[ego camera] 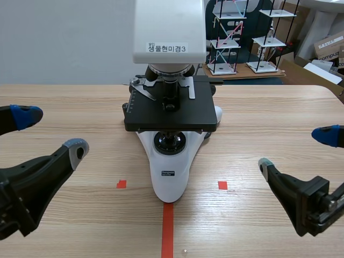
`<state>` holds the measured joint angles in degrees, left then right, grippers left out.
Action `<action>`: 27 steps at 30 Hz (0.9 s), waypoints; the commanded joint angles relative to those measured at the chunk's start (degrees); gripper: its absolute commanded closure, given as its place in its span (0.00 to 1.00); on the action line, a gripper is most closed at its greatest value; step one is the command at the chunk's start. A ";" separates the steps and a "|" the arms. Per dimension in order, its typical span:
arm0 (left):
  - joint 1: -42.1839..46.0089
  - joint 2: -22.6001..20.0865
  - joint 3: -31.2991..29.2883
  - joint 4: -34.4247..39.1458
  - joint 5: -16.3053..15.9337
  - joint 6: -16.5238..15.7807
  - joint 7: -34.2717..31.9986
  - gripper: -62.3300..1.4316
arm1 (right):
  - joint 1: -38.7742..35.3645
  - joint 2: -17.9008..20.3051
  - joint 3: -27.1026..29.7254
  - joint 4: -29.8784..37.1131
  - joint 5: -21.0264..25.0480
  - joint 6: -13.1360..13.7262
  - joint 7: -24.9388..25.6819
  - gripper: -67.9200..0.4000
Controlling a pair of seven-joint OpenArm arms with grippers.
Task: Point at the eyepiece
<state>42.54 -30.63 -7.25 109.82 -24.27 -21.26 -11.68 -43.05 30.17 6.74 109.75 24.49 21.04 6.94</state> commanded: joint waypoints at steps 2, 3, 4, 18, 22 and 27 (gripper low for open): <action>0.31 -0.02 0.20 0.55 -0.35 -0.13 0.63 0.09 | 0.02 0.61 0.33 0.74 0.42 0.02 0.66 0.00; 0.31 -0.02 0.20 0.55 -0.35 -0.13 0.87 0.09 | 0.02 0.61 0.33 0.74 0.42 0.02 0.66 0.00; 0.31 -0.02 0.20 0.55 -0.33 -0.13 1.07 0.09 | 0.02 0.61 0.33 0.74 0.42 0.02 0.63 0.00; 0.28 -0.02 0.20 0.55 -0.33 -0.13 1.07 0.09 | 0.02 0.61 0.33 0.74 0.39 0.02 0.63 0.00; 0.28 -0.02 0.20 0.55 -0.33 -0.13 1.07 0.09 | 0.04 0.61 0.33 0.74 0.39 0.02 0.66 0.00; 0.28 -0.02 0.20 0.55 -0.33 -0.13 1.07 0.09 | 0.07 0.94 0.39 0.74 0.42 0.00 0.90 0.00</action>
<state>42.54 -30.65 -7.25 109.82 -24.27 -21.26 -9.80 -43.05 30.17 6.74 109.75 24.49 21.04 6.96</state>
